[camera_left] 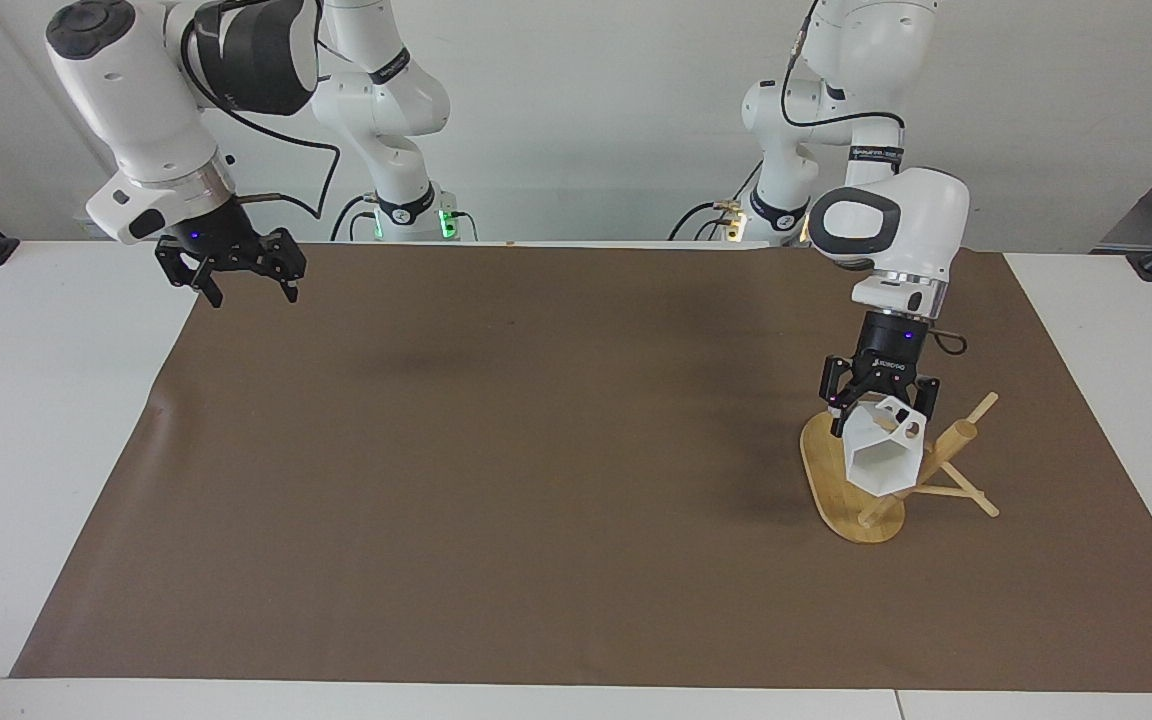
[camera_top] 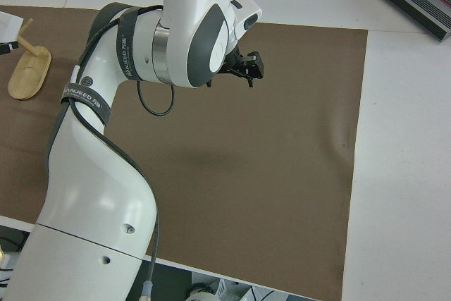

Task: Hang cup on rack
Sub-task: 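Lower the cup onto a mug tree peg with the left gripper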

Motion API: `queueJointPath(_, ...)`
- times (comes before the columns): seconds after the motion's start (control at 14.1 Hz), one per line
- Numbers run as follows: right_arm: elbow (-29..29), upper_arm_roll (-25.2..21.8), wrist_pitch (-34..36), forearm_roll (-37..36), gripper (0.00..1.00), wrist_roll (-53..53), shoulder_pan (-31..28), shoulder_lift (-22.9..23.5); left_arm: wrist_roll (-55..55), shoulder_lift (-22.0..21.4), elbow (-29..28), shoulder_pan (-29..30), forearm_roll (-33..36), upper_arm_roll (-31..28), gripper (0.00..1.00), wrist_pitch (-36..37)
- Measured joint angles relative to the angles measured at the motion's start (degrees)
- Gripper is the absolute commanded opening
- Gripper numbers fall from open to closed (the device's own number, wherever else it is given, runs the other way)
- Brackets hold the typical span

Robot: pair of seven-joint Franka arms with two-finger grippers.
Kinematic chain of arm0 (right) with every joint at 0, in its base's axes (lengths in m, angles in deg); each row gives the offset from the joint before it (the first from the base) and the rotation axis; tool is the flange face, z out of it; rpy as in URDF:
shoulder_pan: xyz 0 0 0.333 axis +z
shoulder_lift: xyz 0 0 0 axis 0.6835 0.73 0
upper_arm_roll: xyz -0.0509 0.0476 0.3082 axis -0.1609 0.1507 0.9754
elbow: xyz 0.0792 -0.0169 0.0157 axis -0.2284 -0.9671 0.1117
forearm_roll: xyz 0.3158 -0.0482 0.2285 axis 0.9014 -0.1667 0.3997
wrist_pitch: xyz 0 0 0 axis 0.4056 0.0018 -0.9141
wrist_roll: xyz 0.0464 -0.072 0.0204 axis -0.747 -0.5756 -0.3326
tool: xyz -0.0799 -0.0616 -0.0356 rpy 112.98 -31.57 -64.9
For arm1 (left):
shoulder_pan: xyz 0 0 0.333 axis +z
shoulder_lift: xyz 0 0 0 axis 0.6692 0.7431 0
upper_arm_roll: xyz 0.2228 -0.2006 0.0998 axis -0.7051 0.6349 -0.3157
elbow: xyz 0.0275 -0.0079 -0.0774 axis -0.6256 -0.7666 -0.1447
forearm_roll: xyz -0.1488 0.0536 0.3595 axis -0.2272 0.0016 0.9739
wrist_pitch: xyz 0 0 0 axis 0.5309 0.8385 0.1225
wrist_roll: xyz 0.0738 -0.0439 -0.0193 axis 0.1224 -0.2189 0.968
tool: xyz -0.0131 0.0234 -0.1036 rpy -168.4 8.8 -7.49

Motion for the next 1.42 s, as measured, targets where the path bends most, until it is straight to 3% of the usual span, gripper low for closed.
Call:
queueJointPath(0.07,0.0,0.0,-0.3,0.0,1.00,0.0,-0.1,0.0,0.0,0.0,0.0,0.1,0.0,-0.1,0.12,-0.1)
queueJointPath(0.14,0.0,-0.1,-0.6,0.0,1.00,0.1,-0.3,-0.1,0.0,0.0,0.0,0.1,0.0,-0.2,0.51,-0.1)
queueJointPath(0.21,0.0,-0.1,-1.1,0.0,1.00,0.1,-0.5,-0.3,0.0,0.0,0.0,0.1,0.0,-0.2,1.00,-0.1)
queueJointPath(0.71,0.3,0.1,-5.2,0.0,1.00,0.1,-0.6,-1.0,0.2,0.0,-0.1,0.1,0.0,-0.3,1.00,-0.3)
queueJointPath(1.2,4.7,0.2,2.9,0.0,1.00,0.1,-0.3,-1.9,0.2,0.0,-0.1,1.0,0.0,-0.3,1.00,0.0)
queueJointPath(1.42,4.5,0.1,3.6,0.0,1.00,3.0,-0.4,-2.1,2.5,-0.1,0.0,1.0,0.0,-0.1,1.00,4.0)
